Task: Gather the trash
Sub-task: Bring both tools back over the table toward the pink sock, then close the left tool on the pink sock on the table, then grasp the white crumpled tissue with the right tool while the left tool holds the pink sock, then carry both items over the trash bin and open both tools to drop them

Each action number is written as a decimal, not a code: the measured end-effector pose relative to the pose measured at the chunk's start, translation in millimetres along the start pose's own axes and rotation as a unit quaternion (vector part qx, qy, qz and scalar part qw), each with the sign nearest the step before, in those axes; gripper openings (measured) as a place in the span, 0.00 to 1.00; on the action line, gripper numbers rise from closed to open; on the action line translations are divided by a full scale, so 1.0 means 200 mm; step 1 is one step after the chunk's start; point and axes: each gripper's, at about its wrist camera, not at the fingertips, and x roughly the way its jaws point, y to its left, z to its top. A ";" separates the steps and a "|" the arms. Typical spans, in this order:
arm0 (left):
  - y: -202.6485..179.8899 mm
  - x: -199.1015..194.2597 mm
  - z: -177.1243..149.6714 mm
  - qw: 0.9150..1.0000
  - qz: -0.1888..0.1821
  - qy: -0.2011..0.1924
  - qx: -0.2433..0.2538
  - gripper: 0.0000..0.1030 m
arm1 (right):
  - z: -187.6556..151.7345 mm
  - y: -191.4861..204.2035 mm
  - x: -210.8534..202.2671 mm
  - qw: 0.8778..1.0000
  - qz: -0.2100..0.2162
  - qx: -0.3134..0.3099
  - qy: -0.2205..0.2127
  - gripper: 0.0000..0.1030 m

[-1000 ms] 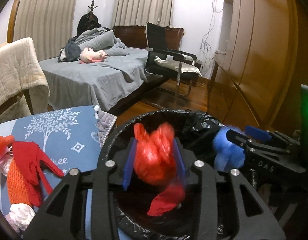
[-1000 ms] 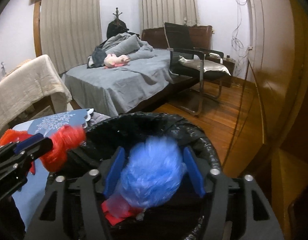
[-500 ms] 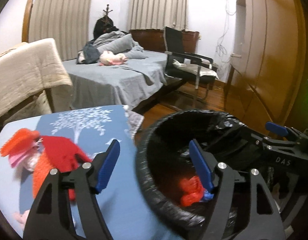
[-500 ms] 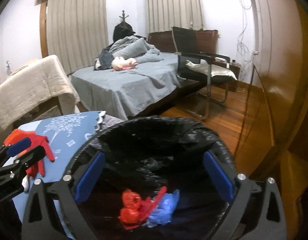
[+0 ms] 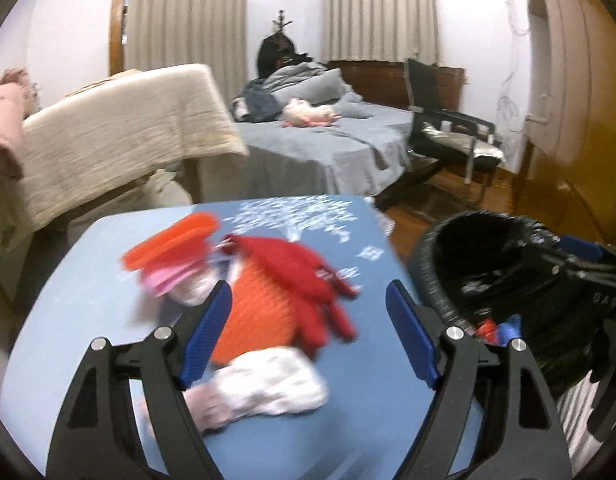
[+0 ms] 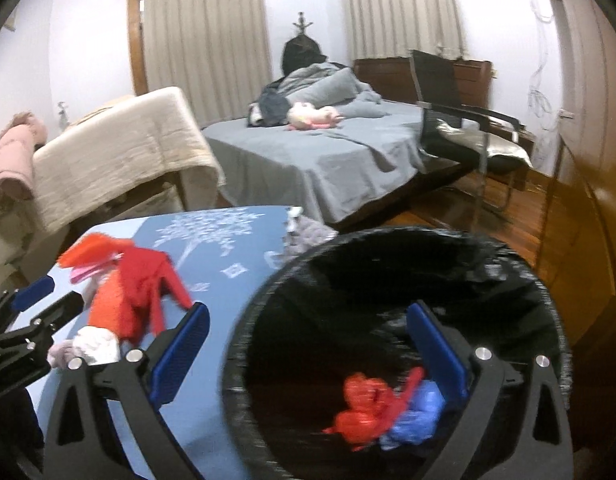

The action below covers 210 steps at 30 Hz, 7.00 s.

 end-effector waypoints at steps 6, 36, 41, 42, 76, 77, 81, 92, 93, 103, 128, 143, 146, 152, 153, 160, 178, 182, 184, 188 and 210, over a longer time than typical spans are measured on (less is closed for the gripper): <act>0.21 -0.05 -0.09 0.999 0.045 0.011 -0.022 0.75 | -0.03 0.20 0.02 0.999 0.040 -0.014 0.003 0.94; 0.43 0.03 -0.31 0.993 0.062 0.079 -0.058 0.75 | -0.19 0.63 0.17 0.992 0.093 -0.089 0.022 0.94; 0.45 0.07 -0.31 0.993 0.038 0.094 -0.064 0.56 | -0.20 0.64 0.17 0.991 0.094 -0.093 0.024 0.94; 0.44 0.07 -0.31 0.993 0.033 0.096 -0.062 0.52 | -0.20 0.64 0.17 0.991 0.095 -0.094 0.025 0.94; 0.57 0.03 -0.31 0.991 0.007 0.080 -0.104 0.52 | -0.24 0.80 0.26 0.986 0.119 -0.100 0.058 0.93; 0.55 0.03 -0.31 0.991 0.003 0.083 -0.102 0.54 | -0.23 0.79 0.26 0.986 0.118 -0.100 0.057 0.93; 0.52 0.06 -0.33 0.991 -0.005 0.097 -0.089 0.55 | -0.22 0.78 0.26 0.987 0.114 -0.098 0.054 0.93; 0.56 0.08 -0.34 0.989 -0.013 0.100 -0.109 0.29 | -0.22 0.78 0.26 0.986 0.117 -0.103 0.054 0.93; 0.57 0.07 -0.34 0.989 -0.009 0.096 -0.112 0.29 | -0.22 0.79 0.26 0.986 0.118 -0.103 0.054 0.93; 0.72 0.02 -0.29 0.989 0.058 0.073 -0.116 0.29 | -0.26 0.93 0.30 0.979 0.144 -0.125 0.076 0.86; 0.69 -0.01 -0.27 0.991 0.064 0.059 -0.104 0.29 | -0.28 0.98 0.26 0.965 0.199 -0.134 0.109 0.36; 0.54 -0.07 -0.16 0.995 0.041 0.033 -0.087 0.29 | -0.17 0.83 0.08 0.966 0.217 -0.111 0.087 0.36; 0.51 -0.08 -0.15 0.995 0.037 0.030 -0.084 0.29 | -0.15 0.80 0.06 0.968 0.212 -0.107 0.078 0.36; 0.46 -0.09 -0.11 0.996 0.030 0.021 -0.077 0.29 | -0.08 0.71 0.04 0.975 0.193 -0.089 0.058 0.36; 0.45 -0.10 -0.10 0.996 0.029 0.020 -0.077 0.29 | -0.07 0.69 0.04 0.977 0.188 -0.086 0.056 0.36; 0.36 -0.11 -0.04 0.998 0.012 0.008 -0.064 0.29 | 0.00 0.53 0.02 0.985 0.156 -0.059 0.036 0.36; 0.01 -0.05 0.09 0.998 -0.057 -0.008 -0.027 0.29 | 0.07 0.17 -0.03 0.996 0.086 -0.019 0.007 0.36; -0.08 -0.03 0.11 0.997 -0.073 -0.010 -0.016 0.29 | 0.07 0.09 -0.05 0.998 0.070 -0.009 0.003 0.36; -0.13 -0.02 0.12 0.997 -0.080 -0.011 -0.011 0.29 | 0.08 0.03 -0.06 0.998 0.059 -0.002 0.001 0.36; -0.24 0.02 0.14 0.995 -0.098 -0.009 -0.005 0.29 | 0.08 -0.07 -0.07 0.999 0.039 0.011 -0.004 0.36; -0.77 0.22 0.17 0.980 -0.192 0.007 0.053 0.29 | 0.04 -0.57 -0.13 0.997 -0.052 0.062 -0.003 0.36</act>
